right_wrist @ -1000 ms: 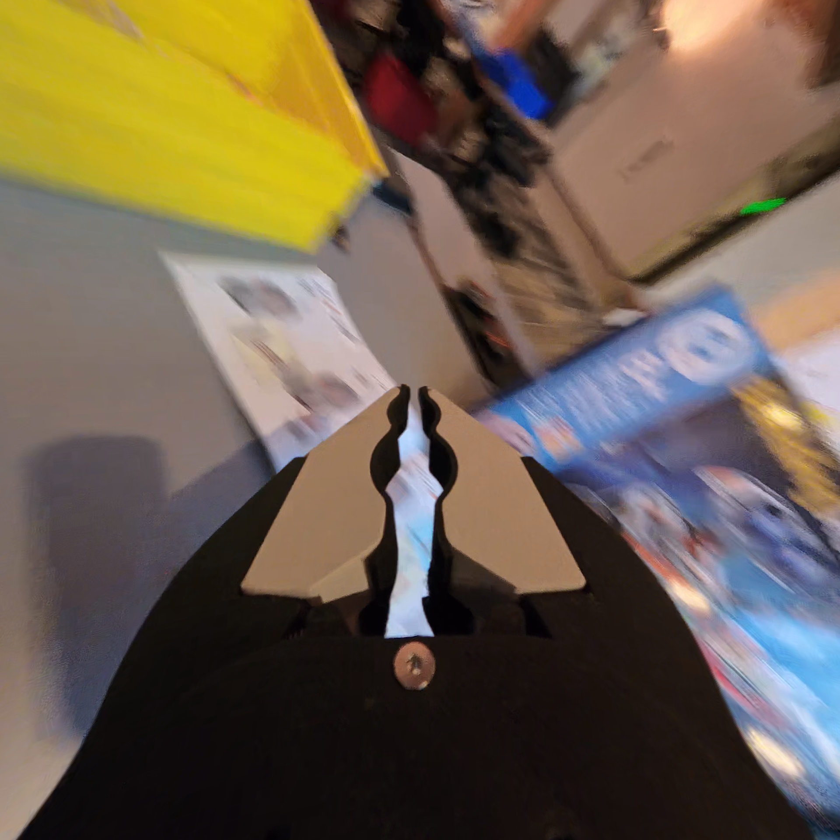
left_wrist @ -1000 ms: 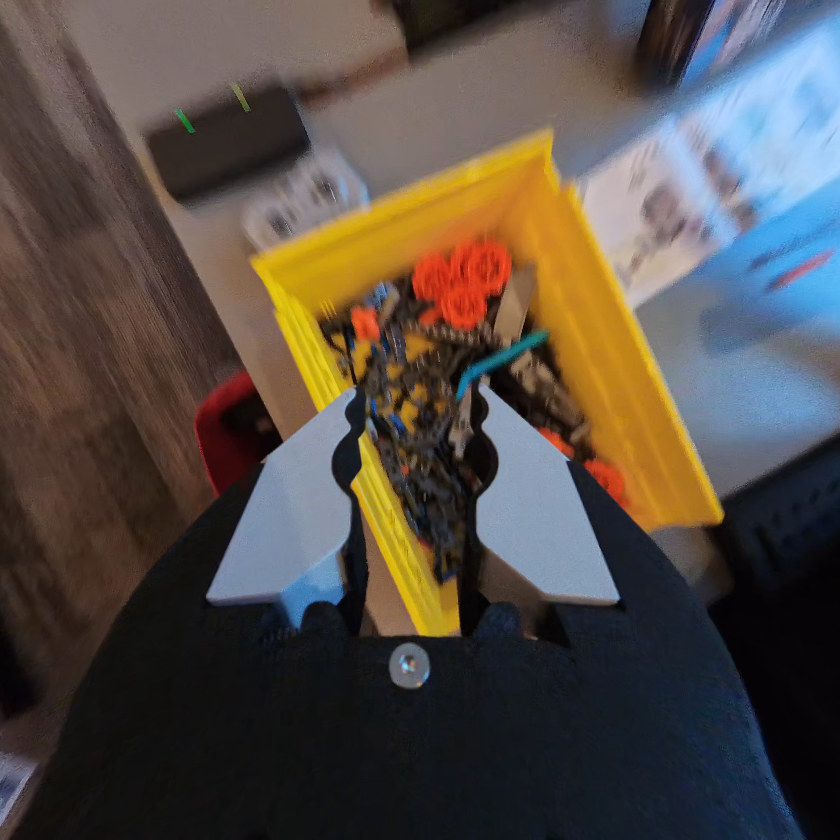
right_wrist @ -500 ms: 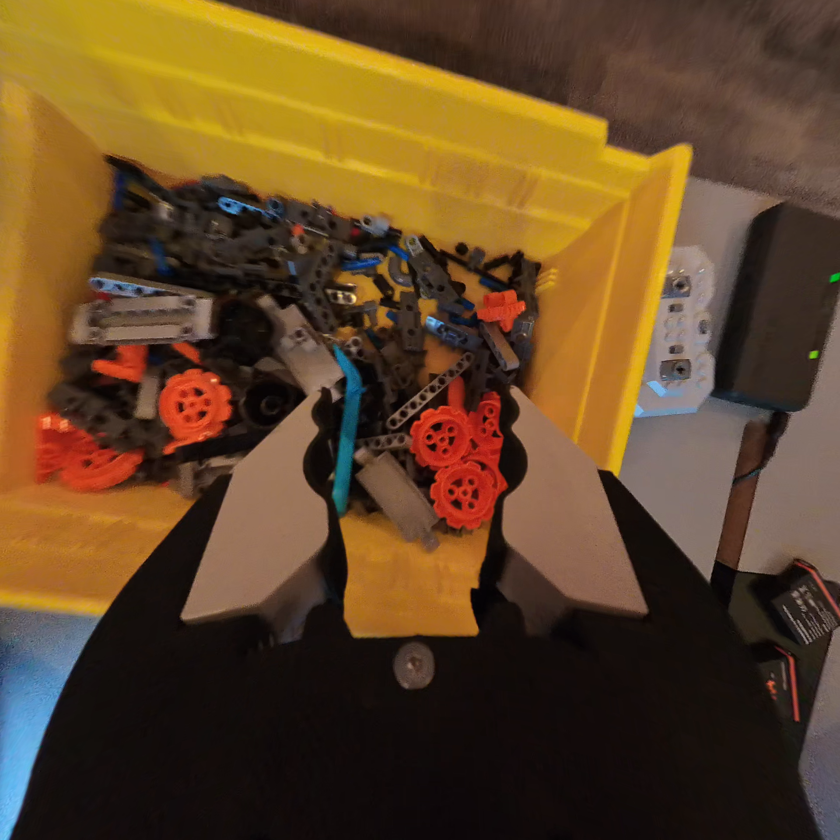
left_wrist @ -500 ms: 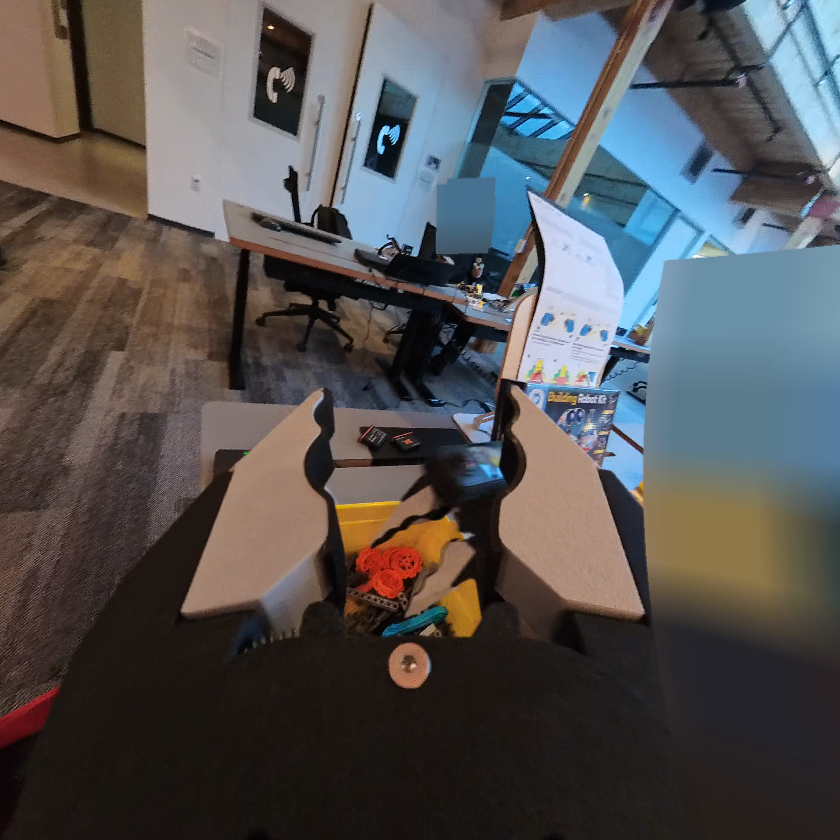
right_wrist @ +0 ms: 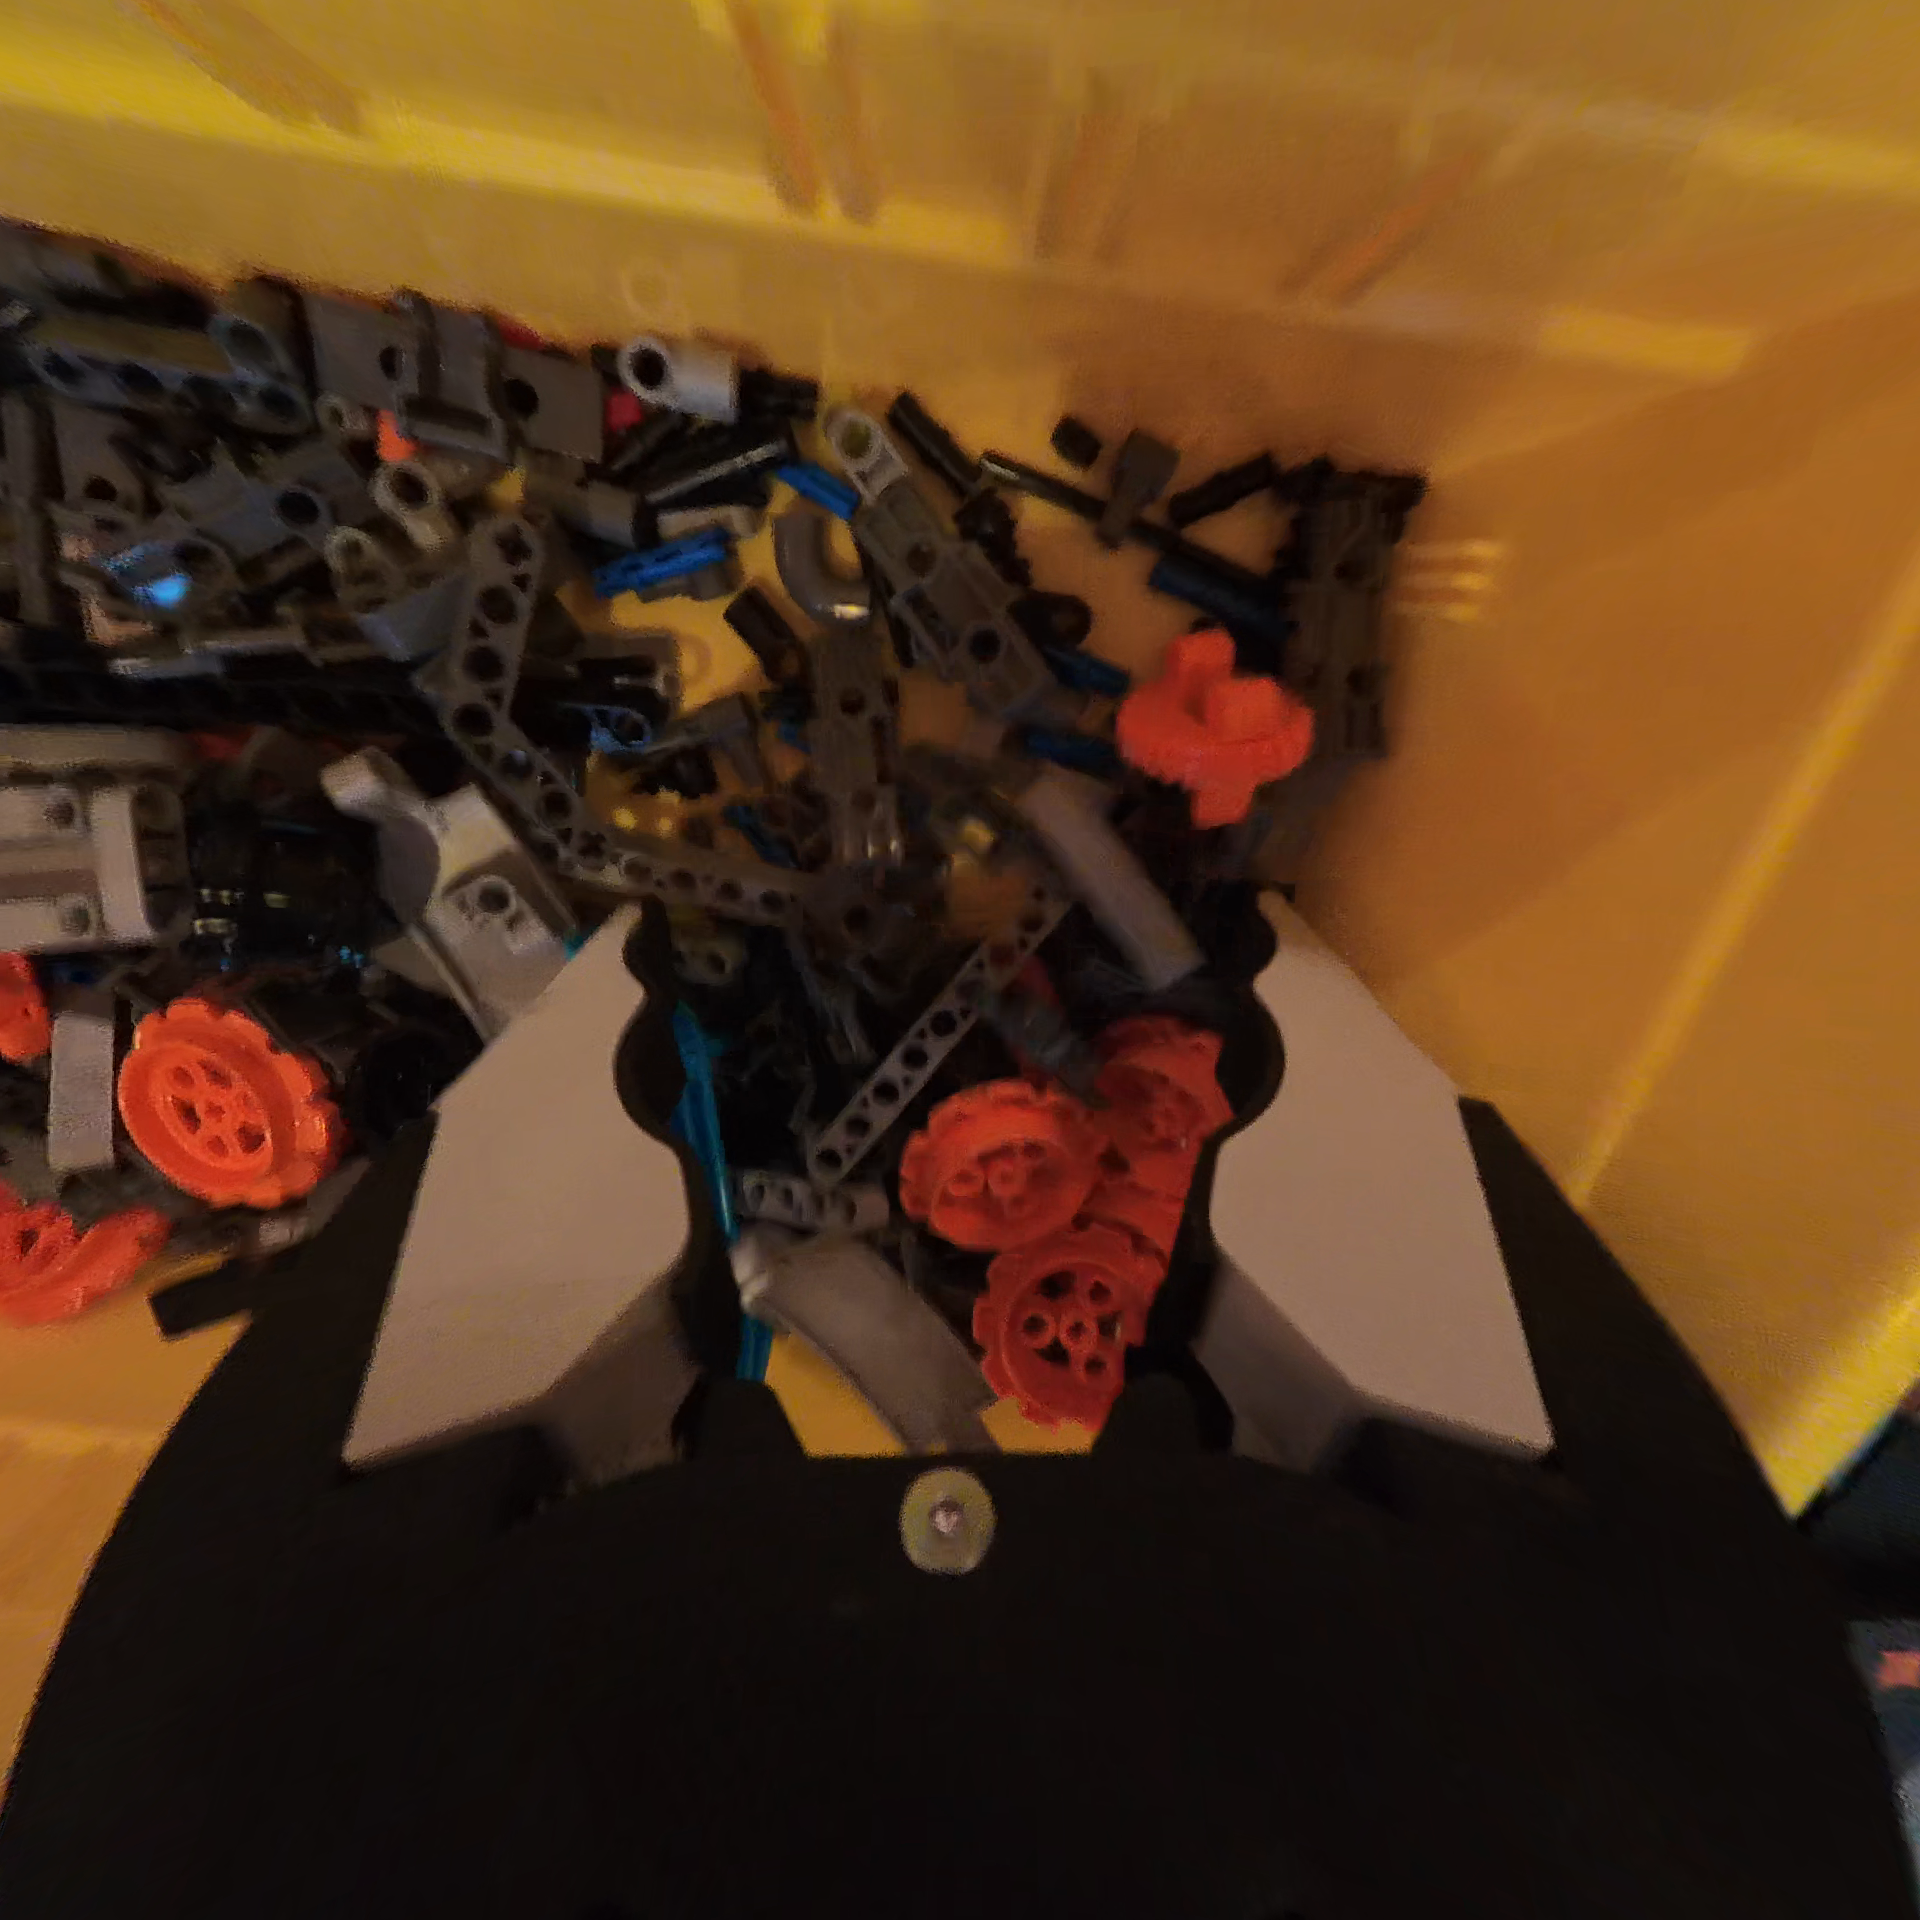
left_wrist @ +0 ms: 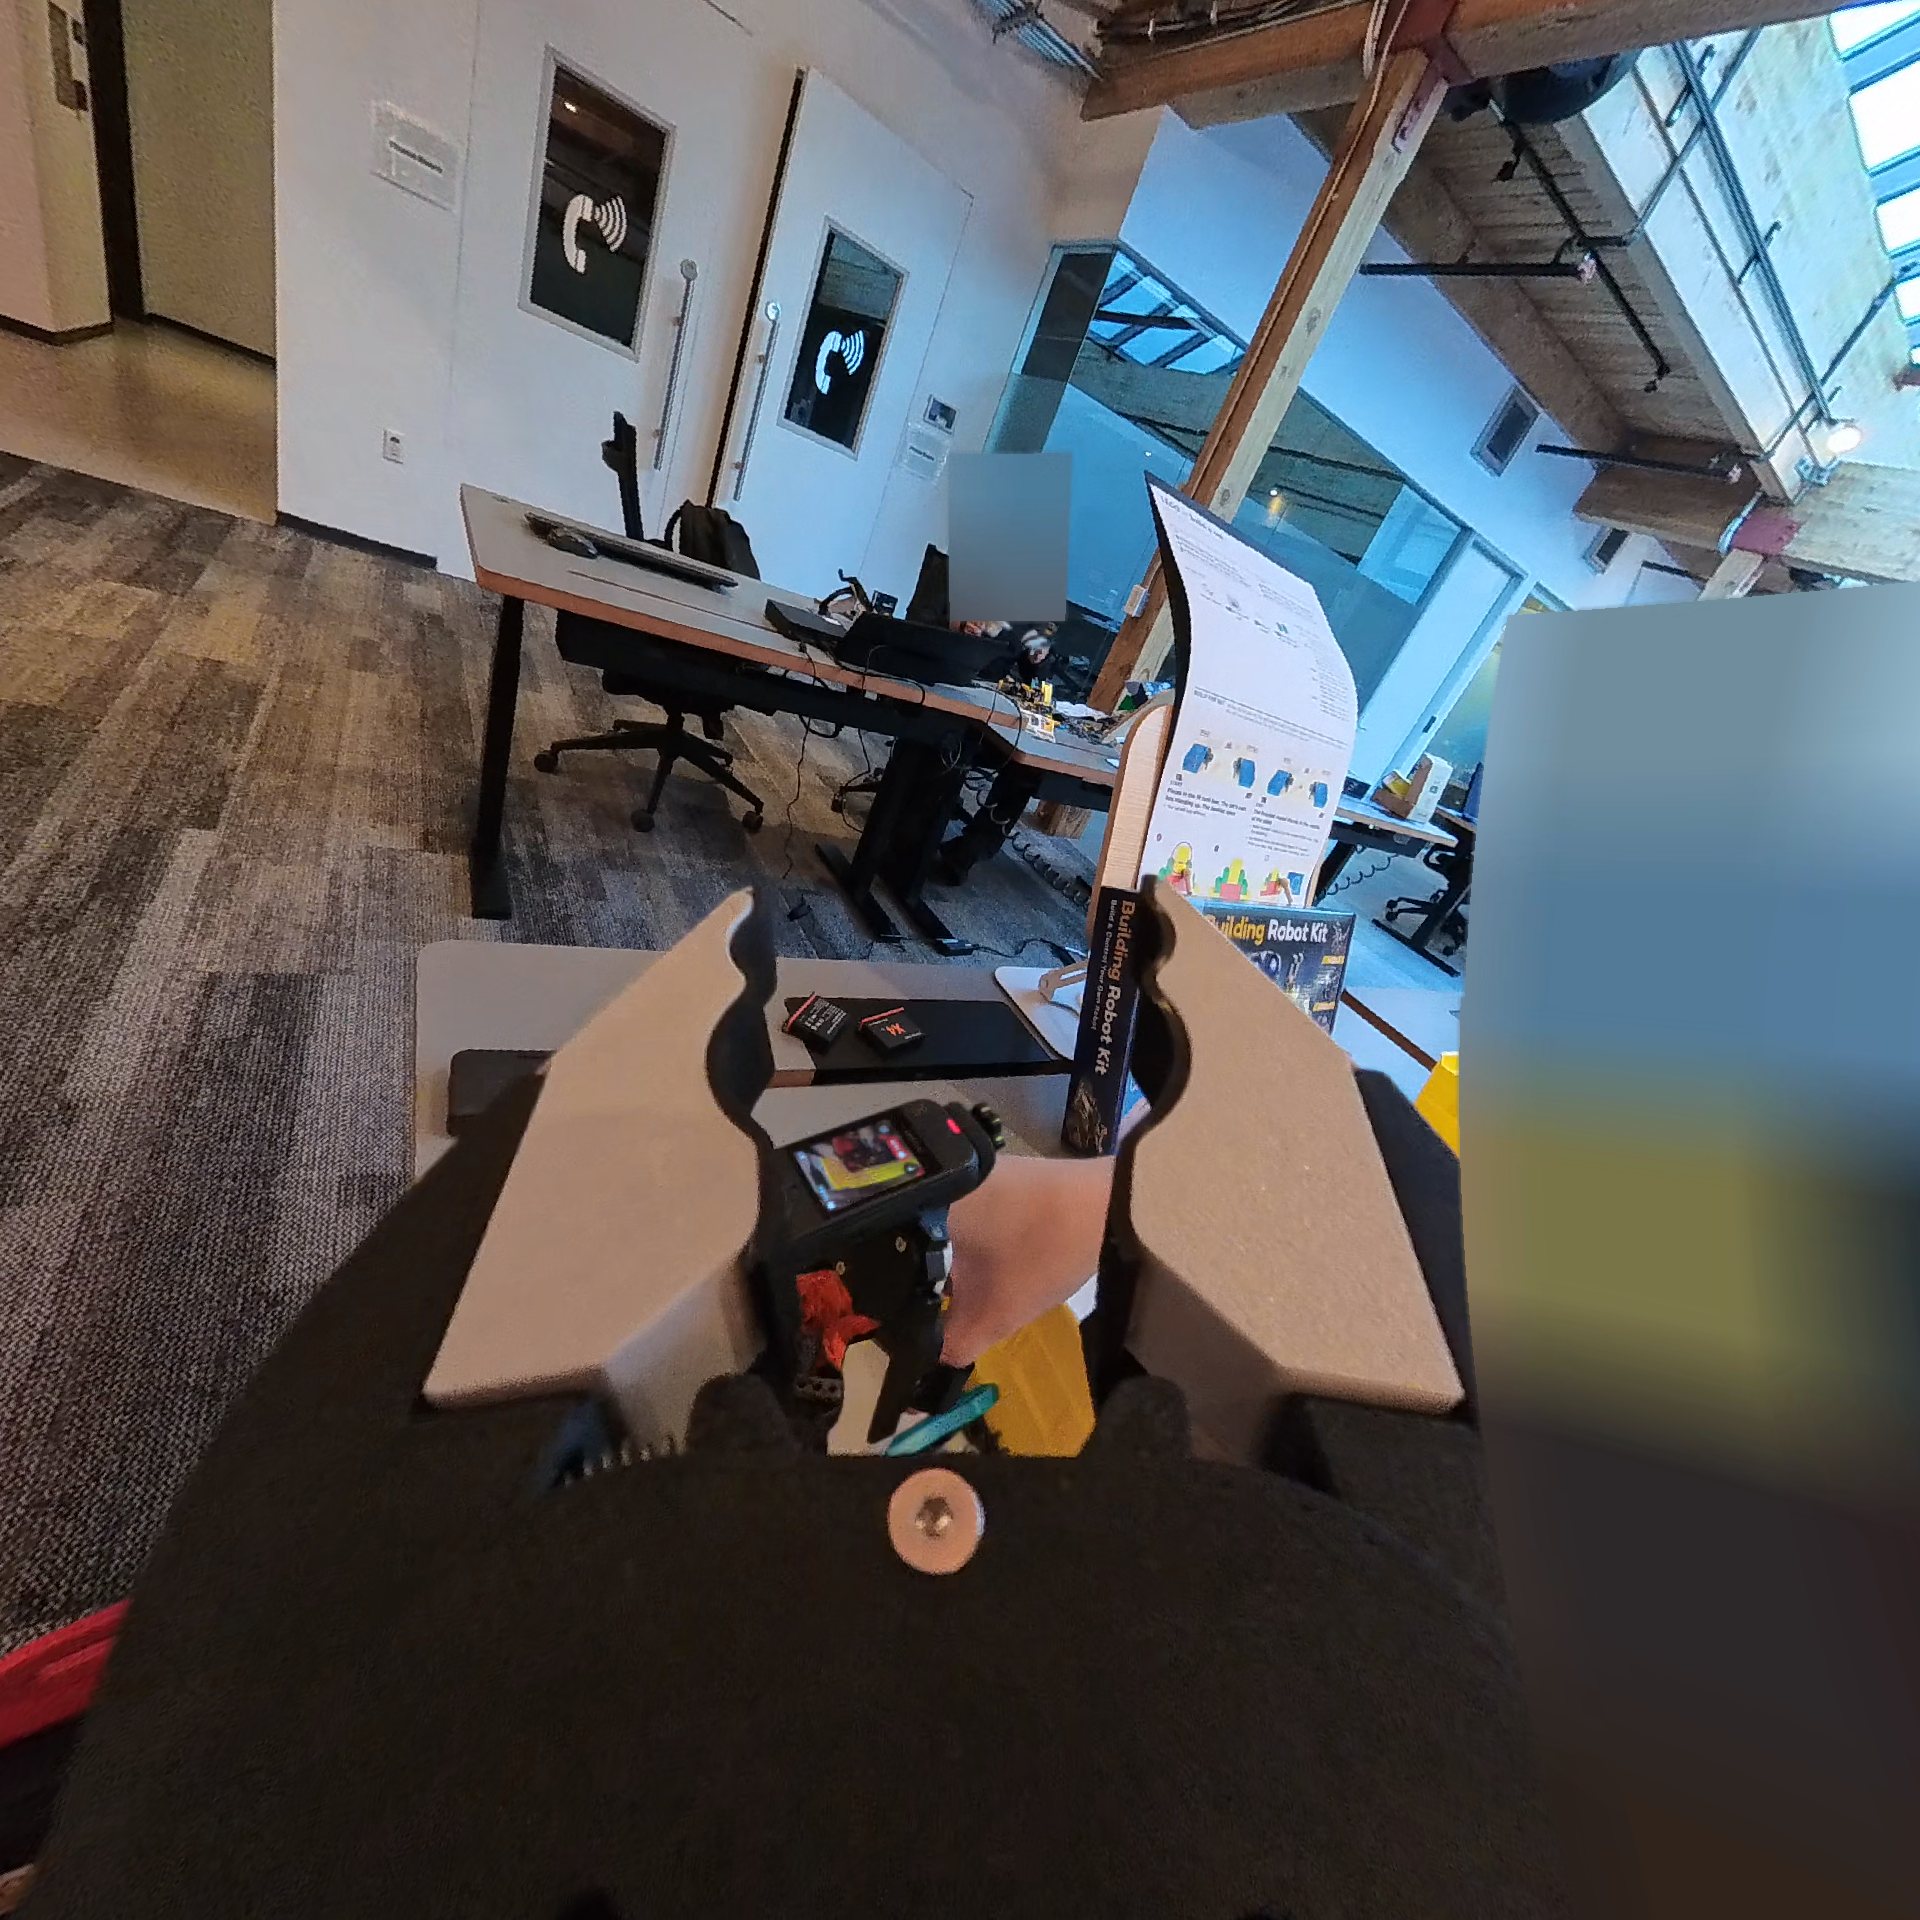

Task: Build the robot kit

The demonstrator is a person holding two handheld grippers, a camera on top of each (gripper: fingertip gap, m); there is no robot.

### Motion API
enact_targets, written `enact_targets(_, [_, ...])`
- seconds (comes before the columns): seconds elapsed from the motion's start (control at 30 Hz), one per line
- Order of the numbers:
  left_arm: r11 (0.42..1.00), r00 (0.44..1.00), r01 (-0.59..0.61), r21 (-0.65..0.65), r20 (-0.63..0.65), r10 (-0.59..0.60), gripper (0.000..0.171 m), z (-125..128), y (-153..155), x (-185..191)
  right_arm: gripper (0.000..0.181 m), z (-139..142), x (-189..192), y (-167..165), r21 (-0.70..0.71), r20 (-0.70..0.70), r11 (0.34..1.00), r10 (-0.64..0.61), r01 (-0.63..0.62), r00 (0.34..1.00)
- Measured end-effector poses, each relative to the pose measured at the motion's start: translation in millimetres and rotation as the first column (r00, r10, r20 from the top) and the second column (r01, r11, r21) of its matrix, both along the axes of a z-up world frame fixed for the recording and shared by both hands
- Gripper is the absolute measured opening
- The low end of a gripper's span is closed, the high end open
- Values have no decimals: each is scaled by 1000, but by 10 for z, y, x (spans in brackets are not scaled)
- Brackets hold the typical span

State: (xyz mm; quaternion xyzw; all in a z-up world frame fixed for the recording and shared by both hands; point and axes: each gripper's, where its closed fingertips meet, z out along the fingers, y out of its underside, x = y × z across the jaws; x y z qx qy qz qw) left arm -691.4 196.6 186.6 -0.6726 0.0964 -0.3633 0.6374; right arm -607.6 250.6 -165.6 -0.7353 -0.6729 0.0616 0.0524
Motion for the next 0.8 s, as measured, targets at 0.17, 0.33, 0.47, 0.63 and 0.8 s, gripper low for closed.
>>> enact_targets(0.17, [1000, 1000, 19, -9, 1, -19, 66, -17, 3, 24, 65, 77, 24, -220, -69, -33, 998, -6, 4, 999])
enact_targets(0.33, [1000, 1000, 28, -11, -2, -28, 66, -20, -6, 39, 32, 191, 63, -605, -147, -66, 988, 26, -35, 997])
enact_targets(0.47, [999, 999, 34, -12, -6, -34, 66, -25, -11, 51, 18, 255, 93, -943, -213, -81, 974, 64, -80, 995])
enact_targets(0.63, [999, 999, 41, -21, -5, -41, 66, -38, -5, 61, 23, 311, 229, -1090, -212, -74, 974, 63, -77, 995])
enact_targets(0.8, [999, 999, 44, -21, -13, -45, 67, -40, -12, 83, 46, 528, 297, -861, -192, -100, 981, 17, -36, 995])
